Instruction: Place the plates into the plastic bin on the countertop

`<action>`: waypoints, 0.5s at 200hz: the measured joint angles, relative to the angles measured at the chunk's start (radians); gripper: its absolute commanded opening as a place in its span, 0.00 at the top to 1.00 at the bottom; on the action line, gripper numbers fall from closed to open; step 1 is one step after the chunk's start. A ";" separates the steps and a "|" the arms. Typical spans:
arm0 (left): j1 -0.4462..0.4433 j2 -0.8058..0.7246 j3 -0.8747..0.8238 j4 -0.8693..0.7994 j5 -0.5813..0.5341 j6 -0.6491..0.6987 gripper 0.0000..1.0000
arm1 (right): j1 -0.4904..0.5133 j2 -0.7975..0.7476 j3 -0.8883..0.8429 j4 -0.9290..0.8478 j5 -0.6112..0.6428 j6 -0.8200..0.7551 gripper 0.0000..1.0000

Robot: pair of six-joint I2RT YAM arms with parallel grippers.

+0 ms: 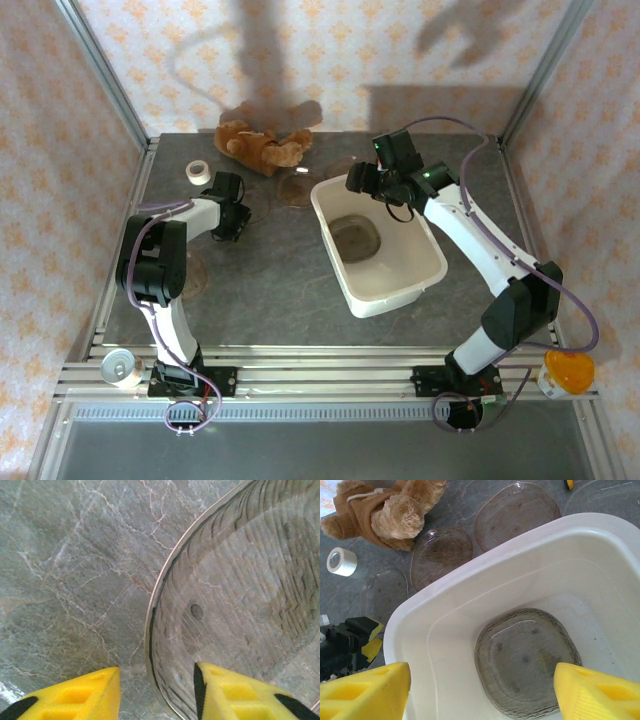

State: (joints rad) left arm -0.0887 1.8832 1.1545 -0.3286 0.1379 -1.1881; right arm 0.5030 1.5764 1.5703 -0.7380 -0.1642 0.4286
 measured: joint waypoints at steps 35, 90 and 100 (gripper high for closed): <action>0.004 0.004 0.006 -0.034 -0.006 0.004 0.82 | 0.000 -0.001 0.000 0.000 0.003 0.000 0.25; 0.004 0.027 0.029 0.035 -0.006 0.003 0.94 | 0.000 -0.014 -0.009 0.001 0.005 -0.004 0.25; 0.004 0.027 0.029 0.038 -0.008 0.005 0.95 | 0.000 -0.016 -0.011 0.001 0.006 -0.004 0.25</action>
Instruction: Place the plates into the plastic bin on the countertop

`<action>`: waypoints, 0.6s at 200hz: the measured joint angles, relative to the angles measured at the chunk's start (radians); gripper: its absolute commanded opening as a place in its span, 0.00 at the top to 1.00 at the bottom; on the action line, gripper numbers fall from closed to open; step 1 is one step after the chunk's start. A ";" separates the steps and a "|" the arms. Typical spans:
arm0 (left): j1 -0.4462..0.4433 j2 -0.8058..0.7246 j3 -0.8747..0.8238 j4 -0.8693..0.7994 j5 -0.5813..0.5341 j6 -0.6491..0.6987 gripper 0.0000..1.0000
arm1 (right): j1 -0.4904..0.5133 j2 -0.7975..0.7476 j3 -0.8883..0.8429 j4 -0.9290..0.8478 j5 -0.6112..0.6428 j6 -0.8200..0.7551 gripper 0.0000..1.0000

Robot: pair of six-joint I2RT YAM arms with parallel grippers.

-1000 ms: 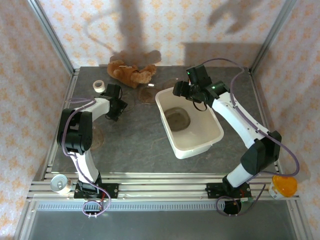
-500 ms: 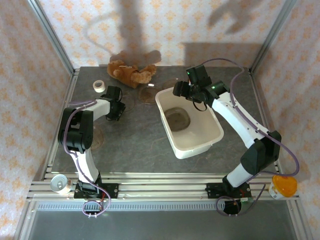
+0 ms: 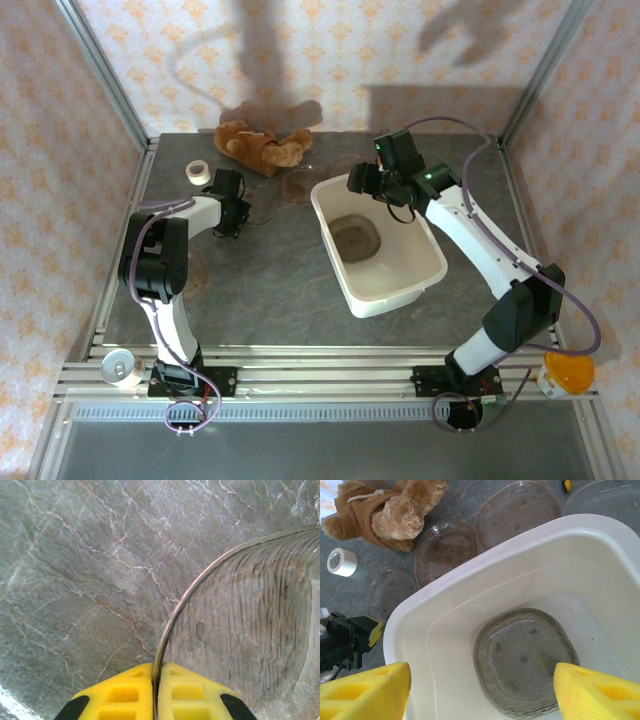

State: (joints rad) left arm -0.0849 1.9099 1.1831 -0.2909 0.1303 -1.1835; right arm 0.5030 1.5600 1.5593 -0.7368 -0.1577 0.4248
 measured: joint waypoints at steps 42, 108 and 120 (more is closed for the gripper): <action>0.000 -0.035 -0.011 -0.011 -0.016 0.006 1.00 | 0.000 -0.013 -0.013 0.004 0.000 0.000 0.25; -0.002 -0.129 -0.061 -0.069 -0.066 0.027 1.00 | 0.000 -0.037 -0.053 0.023 0.000 -0.003 0.25; -0.005 -0.146 -0.061 -0.083 -0.075 0.035 1.00 | 0.000 -0.037 -0.053 0.023 0.000 -0.008 0.25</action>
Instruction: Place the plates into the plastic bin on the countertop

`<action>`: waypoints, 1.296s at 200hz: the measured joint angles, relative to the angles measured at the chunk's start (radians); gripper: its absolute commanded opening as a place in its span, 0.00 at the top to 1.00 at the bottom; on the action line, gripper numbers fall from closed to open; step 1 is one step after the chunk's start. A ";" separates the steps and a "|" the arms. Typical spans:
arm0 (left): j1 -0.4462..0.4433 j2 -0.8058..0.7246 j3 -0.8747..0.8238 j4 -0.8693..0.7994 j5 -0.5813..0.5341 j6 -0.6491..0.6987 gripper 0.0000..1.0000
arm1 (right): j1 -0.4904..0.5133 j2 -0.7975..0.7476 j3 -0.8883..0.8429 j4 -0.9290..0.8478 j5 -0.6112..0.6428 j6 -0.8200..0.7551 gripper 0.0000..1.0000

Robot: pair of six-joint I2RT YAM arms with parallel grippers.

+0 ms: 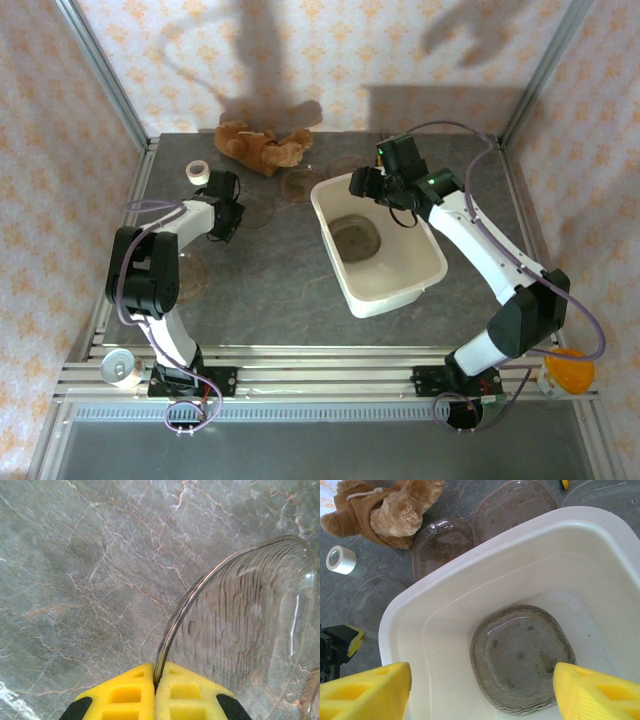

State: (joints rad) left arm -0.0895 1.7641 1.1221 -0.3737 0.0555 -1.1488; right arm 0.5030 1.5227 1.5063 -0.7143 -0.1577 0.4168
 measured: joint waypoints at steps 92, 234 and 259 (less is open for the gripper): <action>-0.043 -0.180 0.002 -0.091 -0.065 0.123 1.00 | -0.014 0.008 0.047 -0.016 0.001 -0.079 0.26; -0.239 -0.197 0.509 -0.180 0.116 0.447 1.00 | -0.077 0.103 0.328 -0.117 -0.138 -0.286 0.30; -0.277 -0.171 0.558 -0.181 0.165 0.494 1.00 | -0.077 0.115 0.367 -0.127 -0.158 -0.312 0.32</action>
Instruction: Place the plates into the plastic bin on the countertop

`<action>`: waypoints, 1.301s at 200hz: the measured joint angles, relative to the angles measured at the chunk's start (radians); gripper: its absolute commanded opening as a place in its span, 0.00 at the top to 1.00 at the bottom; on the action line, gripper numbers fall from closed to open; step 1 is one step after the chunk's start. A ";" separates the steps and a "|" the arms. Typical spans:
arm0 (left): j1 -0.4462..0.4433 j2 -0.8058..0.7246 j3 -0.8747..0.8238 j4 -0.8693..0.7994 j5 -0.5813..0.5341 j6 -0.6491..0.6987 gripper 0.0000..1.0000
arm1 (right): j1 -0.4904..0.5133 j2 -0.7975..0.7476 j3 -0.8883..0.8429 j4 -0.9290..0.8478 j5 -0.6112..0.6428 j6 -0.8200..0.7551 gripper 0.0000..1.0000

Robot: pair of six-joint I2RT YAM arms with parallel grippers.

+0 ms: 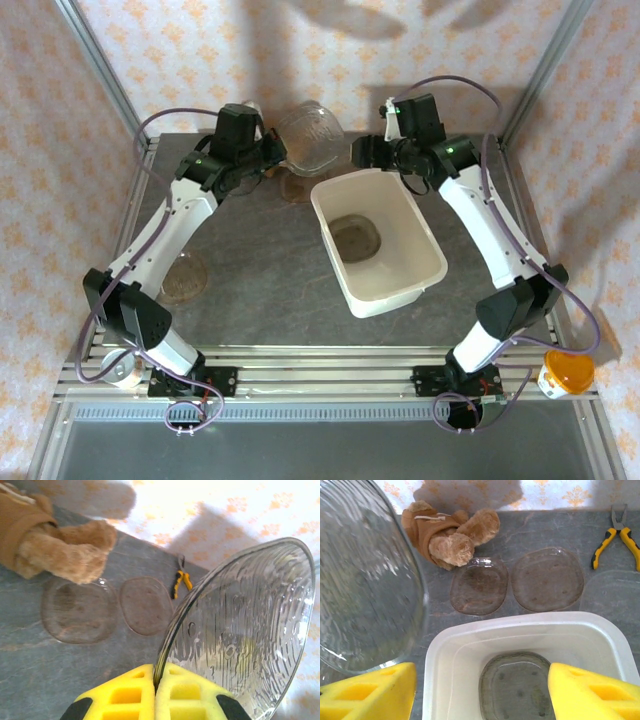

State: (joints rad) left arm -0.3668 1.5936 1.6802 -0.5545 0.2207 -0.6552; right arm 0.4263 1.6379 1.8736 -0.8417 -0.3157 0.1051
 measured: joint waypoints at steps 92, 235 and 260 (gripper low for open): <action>-0.059 0.034 0.043 -0.027 0.091 0.116 1.00 | -0.061 0.040 0.019 -0.008 -0.113 0.009 0.68; -0.059 0.093 0.095 -0.064 0.106 0.146 0.84 | -0.066 0.050 0.013 -0.027 -0.178 -0.040 1.00; -0.059 0.104 0.121 -0.082 0.108 0.165 0.61 | -0.084 0.048 -0.016 -0.018 -0.215 -0.036 1.00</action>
State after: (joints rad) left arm -0.4259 1.6978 1.8011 -0.6361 0.3290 -0.4904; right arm 0.3428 1.6859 1.8576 -0.8597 -0.5308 0.0692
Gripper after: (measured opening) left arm 0.310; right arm 0.050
